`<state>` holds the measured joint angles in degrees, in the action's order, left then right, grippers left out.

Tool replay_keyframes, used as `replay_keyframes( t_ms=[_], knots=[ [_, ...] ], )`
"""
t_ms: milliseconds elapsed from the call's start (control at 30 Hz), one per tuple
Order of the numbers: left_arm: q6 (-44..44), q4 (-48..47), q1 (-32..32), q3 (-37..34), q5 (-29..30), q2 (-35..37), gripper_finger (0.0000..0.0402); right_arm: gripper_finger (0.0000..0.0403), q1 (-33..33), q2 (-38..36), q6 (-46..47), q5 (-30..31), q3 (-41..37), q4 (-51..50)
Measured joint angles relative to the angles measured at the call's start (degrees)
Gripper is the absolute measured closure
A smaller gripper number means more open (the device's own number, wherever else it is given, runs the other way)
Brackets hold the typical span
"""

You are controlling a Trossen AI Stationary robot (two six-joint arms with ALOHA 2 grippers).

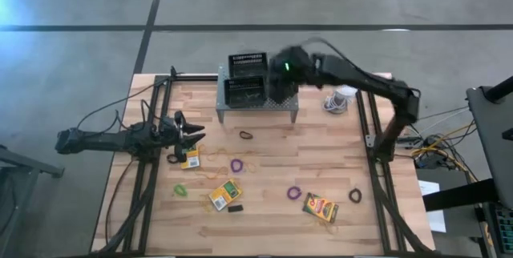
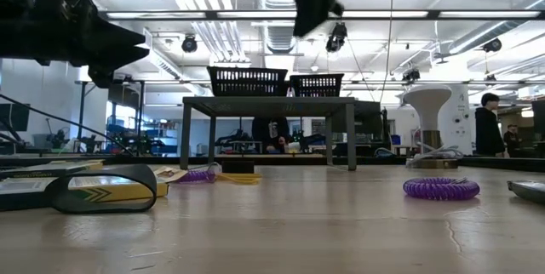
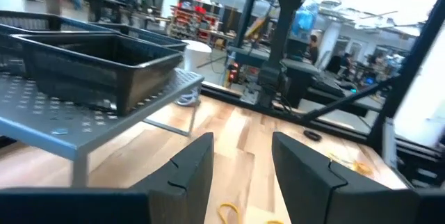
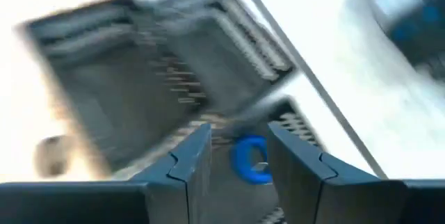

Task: Pick & Place Office Desk Supplies
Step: Put the crayon box into the top left black bin

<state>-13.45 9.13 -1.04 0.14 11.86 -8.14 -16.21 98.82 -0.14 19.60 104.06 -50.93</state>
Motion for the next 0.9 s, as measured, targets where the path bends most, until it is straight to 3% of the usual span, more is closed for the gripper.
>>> replay_keyframes(
  t_ms=[200,367,500,600,733,800,900],
  knots=[
    [1.1,0.3,-0.6,0.0,-5.5,-0.7,0.0267,0.0291,18.4,-10.7,4.4,1.6,-19.2,13.8],
    [0.9,3.7,-4.0,0.2,-5.7,-2.4,0.0284,0.0304,34.4,-16.6,9.9,10.2,-33.8,22.5],
    [-1.1,7.0,-8.3,4.8,-6.0,-6.3,0.0285,0.0313,43.4,-19.0,12.8,17.4,-43.8,32.8],
    [2.0,6.6,-11.3,9.5,-4.9,-11.4,0.0285,0.0320,47.0,-19.2,13.1,22.1,-50.8,43.3],
    [3.0,1.0,-14.0,17.2,0.9,-22.2,0.0285,0.0328,47.6,-18.9,13.1,24.0,-57.9,56.5],
    [1.8,-5.9,-14.8,22.3,2.5,-28.4,0.0285,0.0331,47.5,-18.6,13.3,24.0,-60.6,61.9],
    [-3.7,-23.8,-15.2,32.1,3.4,-37.7,0.0285,0.0335,47.4,-18.5,10.8,24.1,-63.4,66.3]
  ],
)
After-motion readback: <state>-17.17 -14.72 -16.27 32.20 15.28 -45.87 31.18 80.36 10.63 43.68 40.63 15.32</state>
